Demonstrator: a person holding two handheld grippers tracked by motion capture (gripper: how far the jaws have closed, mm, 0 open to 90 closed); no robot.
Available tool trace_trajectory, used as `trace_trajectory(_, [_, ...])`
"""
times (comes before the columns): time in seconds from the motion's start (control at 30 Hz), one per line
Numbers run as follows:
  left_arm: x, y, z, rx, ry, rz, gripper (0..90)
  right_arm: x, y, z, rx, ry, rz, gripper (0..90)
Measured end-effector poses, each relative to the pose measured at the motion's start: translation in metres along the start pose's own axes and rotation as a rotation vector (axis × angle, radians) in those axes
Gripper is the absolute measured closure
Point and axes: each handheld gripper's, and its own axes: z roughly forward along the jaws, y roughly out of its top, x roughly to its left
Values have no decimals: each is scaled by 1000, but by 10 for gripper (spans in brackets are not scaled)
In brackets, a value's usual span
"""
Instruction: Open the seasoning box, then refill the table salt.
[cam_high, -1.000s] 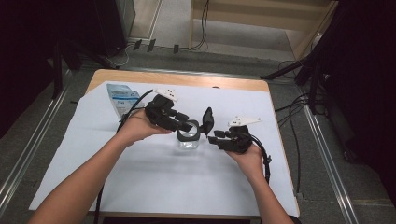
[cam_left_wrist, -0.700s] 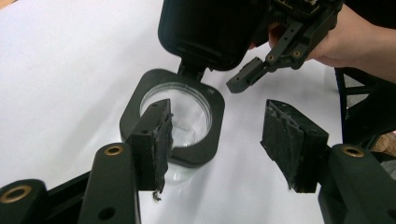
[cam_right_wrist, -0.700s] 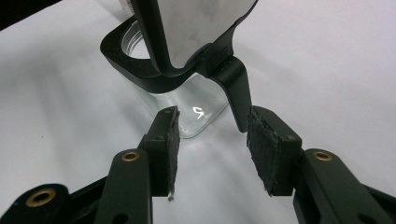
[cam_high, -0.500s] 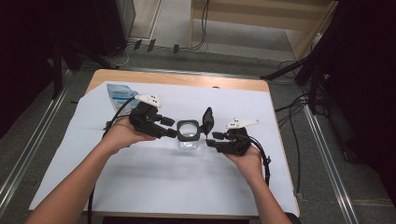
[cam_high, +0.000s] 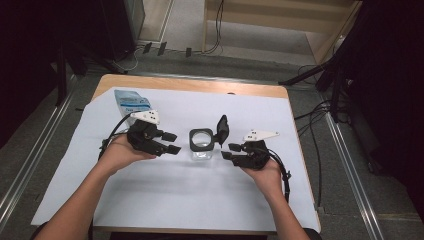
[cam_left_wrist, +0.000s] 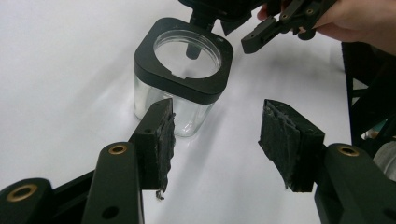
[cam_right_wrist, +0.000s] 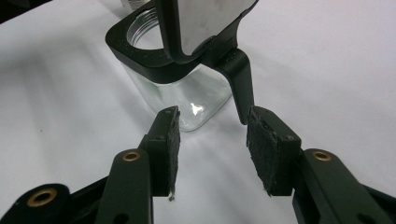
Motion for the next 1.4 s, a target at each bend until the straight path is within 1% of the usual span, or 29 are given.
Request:
trace_trajectory(0.03, [0,-1,-2,-7,2,7,453,1,0,0,7,-1,-2,557])
trace_trajectory(0.07, [0,-2,-3,-14,12,7,450,1,0,0,7,-1,-7,558])
trace_trajectory(0.1, [1,-2,-5,-13,10,1,447,1,0,0,3,-2,-14,558])
trace_trajectory(0.13, [2,-4,-6,-15,5,-6,437,1,0,0,6,-3,-9,560])
trace_trajectory(0.23, [4,-10,-8,7,2,-8,449,1,0,-2,5,-4,-8,560])
trace_trajectory(0.3, [4,-13,-10,15,18,-7,454,0,0,-3,1,-7,-6,561])
trace_trajectory(0.37, [5,-15,-12,13,19,-8,469,0,-1,-5,3,-11,-3,562])
trace_trajectory(0.4, [6,-16,-14,11,19,1,465,-1,-2,-5,1,-10,-1,562])
trace_trajectory(0.43, [7,-17,-14,6,31,5,451,-1,-2,-6,0,-9,-1,562])
trace_trajectory(0.47, [9,-17,-16,4,30,2,430,-1,-3,-6,4,-9,2,562])
trace_trajectory(0.5, [10,-18,-18,-15,32,-8,418,-1,-3,-6,6,-7,3,562])
trace_trajectory(0.57, [15,-19,-22,-37,27,-16,426,-1,-4,-5,14,-5,-2,561])
trace_trajectory(0.6, [16,-19,-24,-40,30,-14,432,-1,-4,-5,18,0,-3,561])
trace_trajectory(0.67, [20,-22,-28,-41,33,-27,437,-1,-4,-4,21,1,-6,561])
trace_trajectory(0.7, [21,-23,-29,-38,43,-26,441,-1,-4,-3,18,1,-8,561])
trace_trajectory(0.77, [24,-25,-32,-38,42,-31,446,-2,-4,-3,17,1,-7,561])
trace_trajectory(0.8, [26,-26,-34,-39,49,-36,447,-2,-3,-3,17,1,-8,561])
trace_trajectory(0.9, [31,-30,-41,-52,60,-63,450,-3,-3,-2,14,-2,-2,561])
trace_trajectory(1.0, [33,-33,-48,-58,63,-67,456,-3,-2,-2,17,-1,-2,560])
trace_trajectory(1.07, [35,-36,-51,-57,78,-64,459,-4,-2,-1,11,-3,-4,560])
trace_trajectory(1.23, [41,-42,-57,-60,100,-83,466,-5,-1,-1,-2,-1,-4,560])
trace_trajectory(1.27, [43,-43,-57,-63,98,-94,467,-5,-1,-1,-3,0,-4,560])
trace_trajectory(1.3, [44,-43,-58,-63,99,-94,467,-6,-1,-1,-4,0,-4,560])
trace_trajectory(1.33, [44,-44,-60,-68,108,-95,469,-6,-1,-1,-5,1,-3,559])
trace_trajectory(1.37, [46,-44,-62,-84,107,-102,470,-6,-1,-1,-6,1,-2,559])
trace_trajectory(1.4, [47,-45,-63,-88,104,-104,472,-6,-1,-1,-8,1,-2,559])
